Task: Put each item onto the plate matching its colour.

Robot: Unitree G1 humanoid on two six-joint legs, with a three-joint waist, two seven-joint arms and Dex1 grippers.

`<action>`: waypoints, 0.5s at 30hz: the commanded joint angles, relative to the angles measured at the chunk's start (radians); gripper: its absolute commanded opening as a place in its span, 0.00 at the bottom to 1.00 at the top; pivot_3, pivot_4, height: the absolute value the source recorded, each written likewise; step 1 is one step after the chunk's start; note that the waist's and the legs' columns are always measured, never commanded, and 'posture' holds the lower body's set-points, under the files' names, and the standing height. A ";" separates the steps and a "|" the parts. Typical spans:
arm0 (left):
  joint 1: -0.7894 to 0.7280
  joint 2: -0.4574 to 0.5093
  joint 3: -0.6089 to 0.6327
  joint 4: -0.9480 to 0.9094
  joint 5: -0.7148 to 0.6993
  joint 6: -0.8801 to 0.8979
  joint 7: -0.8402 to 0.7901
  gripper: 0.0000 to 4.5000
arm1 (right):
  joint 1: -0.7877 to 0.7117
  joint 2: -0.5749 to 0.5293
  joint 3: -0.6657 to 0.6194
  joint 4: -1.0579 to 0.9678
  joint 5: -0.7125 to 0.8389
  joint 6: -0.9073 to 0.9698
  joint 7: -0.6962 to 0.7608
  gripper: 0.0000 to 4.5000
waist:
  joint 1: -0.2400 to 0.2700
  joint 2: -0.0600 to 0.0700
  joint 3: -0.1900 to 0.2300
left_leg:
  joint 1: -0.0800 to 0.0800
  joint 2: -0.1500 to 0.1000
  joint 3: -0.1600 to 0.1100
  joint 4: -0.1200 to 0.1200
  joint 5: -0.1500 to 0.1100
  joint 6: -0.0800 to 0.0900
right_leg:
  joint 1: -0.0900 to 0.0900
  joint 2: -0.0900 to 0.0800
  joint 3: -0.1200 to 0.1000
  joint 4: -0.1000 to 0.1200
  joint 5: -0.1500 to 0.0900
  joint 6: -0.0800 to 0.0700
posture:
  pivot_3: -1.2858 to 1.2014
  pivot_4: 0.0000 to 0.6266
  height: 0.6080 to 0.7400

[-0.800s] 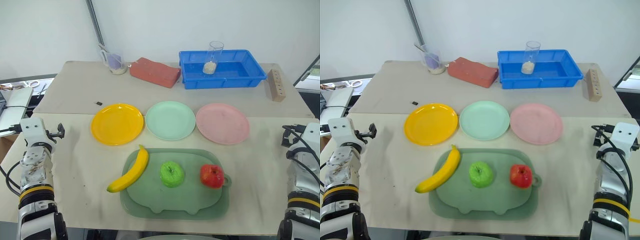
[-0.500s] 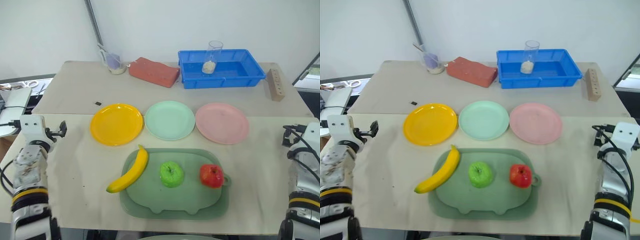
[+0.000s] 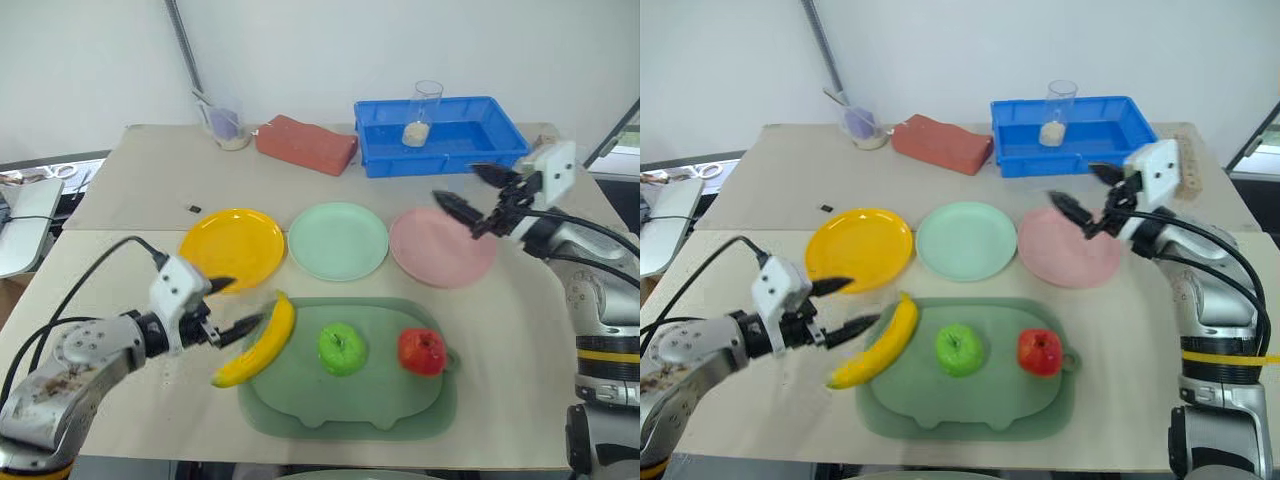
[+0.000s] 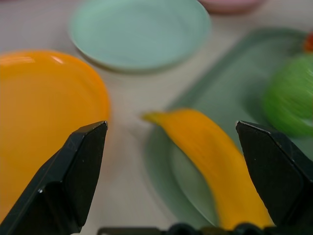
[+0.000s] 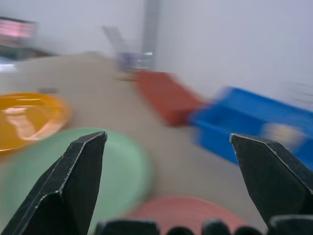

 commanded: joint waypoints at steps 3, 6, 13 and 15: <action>-0.014 0.058 -0.075 -0.052 -0.011 0.084 -0.018 1.00 | -0.004 -0.089 0.088 -0.306 0.220 0.222 0.187 0.99 | 0.016 -0.002 0.000 | 0.000 0.000 0.000 0.000 -0.003 -0.004 | 0.000 -0.002 0.000 -0.001 -0.002 -0.004 | 0.52 0.24 1.00; -0.052 0.047 -0.169 -0.052 0.040 0.089 0.009 1.00 | -0.009 -0.124 0.127 -0.399 0.265 0.275 0.236 0.99 | 0.024 -0.002 0.001 | -0.001 0.000 0.000 0.000 -0.004 -0.007 | 0.000 -0.002 0.000 -0.003 -0.004 -0.008 | 0.52 0.24 1.00; -0.155 0.006 -0.330 -0.021 0.150 0.114 0.084 1.00 | -0.053 -0.147 0.161 -0.459 0.257 0.296 0.274 0.99 | 0.023 -0.005 0.002 | -0.001 0.000 0.000 0.000 -0.004 -0.007 | -0.001 -0.001 0.000 -0.005 -0.001 -0.003 | 0.52 0.24 1.00; -0.165 0.007 -0.344 -0.009 0.172 0.112 0.090 1.00 | -0.063 -0.144 0.160 -0.461 0.256 0.301 0.272 0.99 | 0.022 -0.005 0.002 | -0.001 0.000 0.000 0.000 -0.004 -0.006 | -0.001 0.000 0.000 -0.005 -0.001 -0.003 | 0.52 0.24 1.00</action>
